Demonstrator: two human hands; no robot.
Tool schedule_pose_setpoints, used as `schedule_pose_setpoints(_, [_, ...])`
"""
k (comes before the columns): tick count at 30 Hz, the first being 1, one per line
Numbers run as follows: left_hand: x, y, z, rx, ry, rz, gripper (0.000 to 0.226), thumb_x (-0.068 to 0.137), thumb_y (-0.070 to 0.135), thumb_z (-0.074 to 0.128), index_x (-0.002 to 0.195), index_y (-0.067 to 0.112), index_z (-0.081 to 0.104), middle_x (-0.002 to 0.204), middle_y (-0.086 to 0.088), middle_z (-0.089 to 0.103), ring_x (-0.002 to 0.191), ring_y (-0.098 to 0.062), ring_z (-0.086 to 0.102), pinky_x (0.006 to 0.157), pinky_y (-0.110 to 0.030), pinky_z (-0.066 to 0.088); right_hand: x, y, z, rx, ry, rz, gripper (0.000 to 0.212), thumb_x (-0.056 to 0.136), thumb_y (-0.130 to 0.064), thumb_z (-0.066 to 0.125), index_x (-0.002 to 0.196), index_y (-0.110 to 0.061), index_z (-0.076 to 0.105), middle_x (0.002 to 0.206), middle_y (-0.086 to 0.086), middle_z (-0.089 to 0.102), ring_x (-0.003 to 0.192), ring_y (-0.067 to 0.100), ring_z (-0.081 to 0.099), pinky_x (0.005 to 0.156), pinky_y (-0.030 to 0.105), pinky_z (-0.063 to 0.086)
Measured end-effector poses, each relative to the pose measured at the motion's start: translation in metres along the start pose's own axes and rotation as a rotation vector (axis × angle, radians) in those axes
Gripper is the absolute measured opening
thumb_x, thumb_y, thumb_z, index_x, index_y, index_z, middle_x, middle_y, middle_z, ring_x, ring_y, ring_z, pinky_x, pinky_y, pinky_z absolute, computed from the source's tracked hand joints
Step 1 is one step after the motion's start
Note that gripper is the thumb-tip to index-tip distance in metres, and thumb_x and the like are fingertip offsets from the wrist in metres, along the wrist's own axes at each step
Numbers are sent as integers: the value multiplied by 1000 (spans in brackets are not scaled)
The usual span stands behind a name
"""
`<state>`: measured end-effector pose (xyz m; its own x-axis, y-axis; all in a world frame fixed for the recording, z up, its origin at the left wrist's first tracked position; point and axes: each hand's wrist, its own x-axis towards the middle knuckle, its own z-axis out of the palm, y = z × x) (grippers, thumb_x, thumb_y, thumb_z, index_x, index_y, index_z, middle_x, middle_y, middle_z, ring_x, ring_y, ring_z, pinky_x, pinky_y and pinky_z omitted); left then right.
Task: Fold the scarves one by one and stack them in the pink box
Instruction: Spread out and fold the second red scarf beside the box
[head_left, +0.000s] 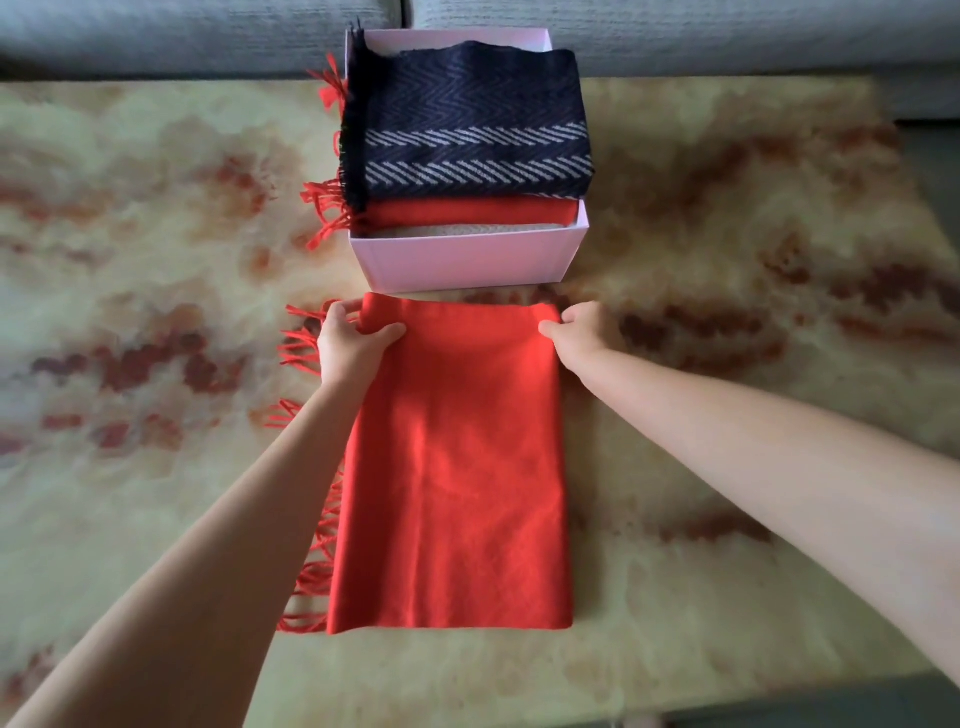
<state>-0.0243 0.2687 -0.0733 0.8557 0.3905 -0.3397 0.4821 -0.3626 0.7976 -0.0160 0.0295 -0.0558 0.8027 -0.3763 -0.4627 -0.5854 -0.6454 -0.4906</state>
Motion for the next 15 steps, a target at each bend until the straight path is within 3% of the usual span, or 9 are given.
schedule_pose_setpoints(3, [-2, 0, 2, 13, 13, 15, 44, 76, 18, 75, 115, 11, 56, 104, -9, 66, 95, -24, 63, 81, -30, 48, -1, 4, -6, 32, -13, -5, 34, 83, -22, 63, 56, -12, 44, 58, 7, 45, 63, 26, 44, 53, 32, 31])
schedule_pose_setpoints(5, [-4, 1, 3, 52, 28, 53, 40, 80, 20, 72, 115, 10, 55, 97, -6, 63, 93, -24, 60, 75, -26, 42, -3, 7, -11, 80, -53, -12, 29, 83, -28, 67, 72, -2, 61, 74, 16, 60, 70, 28, 52, 66, 35, 45])
schedule_pose_setpoints(6, [-6, 1, 3, 74, 31, 73, 39, 81, 20, 70, 116, 10, 55, 95, -5, 60, 92, -23, 59, 72, -24, 39, -7, 11, -12, 109, -97, -11, 33, 81, -32, 71, 71, -3, 60, 75, 16, 59, 68, 25, 51, 66, 34, 44])
schedule_pose_setpoints(8, [-8, 3, 1, 73, 43, 59, 40, 85, 20, 67, 119, 8, 52, 98, -4, 58, 94, -21, 57, 70, -20, 35, -21, 20, -12, 143, -221, -10, 46, 76, -38, 76, 58, -15, 40, 64, 9, 44, 61, 20, 42, 53, 31, 30])
schedule_pose_setpoints(10, [-12, 1, -1, 89, 47, 15, 41, 86, 23, 66, 120, 5, 50, 103, -5, 57, 98, -21, 56, 71, -19, 35, -41, 35, -6, 150, -313, -7, 56, 74, -35, 79, 58, -21, 28, 57, 1, 31, 55, 16, 33, 48, 28, 19])
schedule_pose_setpoints(13, [-22, -10, -6, 161, 20, 20, 38, 86, 25, 66, 115, 5, 52, 102, -8, 60, 97, -25, 58, 74, -26, 37, -70, 62, 9, 122, -293, -41, 50, 72, -22, 82, 57, -16, 35, 54, -3, 31, 50, 11, 27, 41, 22, 21])
schedule_pose_setpoints(15, [-27, -15, -8, 183, 11, 43, 33, 86, 21, 66, 112, 4, 54, 99, -9, 60, 94, -27, 58, 71, -25, 36, -78, 73, 17, 41, -225, -90, 42, 73, -20, 79, 57, -13, 40, 53, -2, 37, 51, 14, 34, 45, 24, 25])
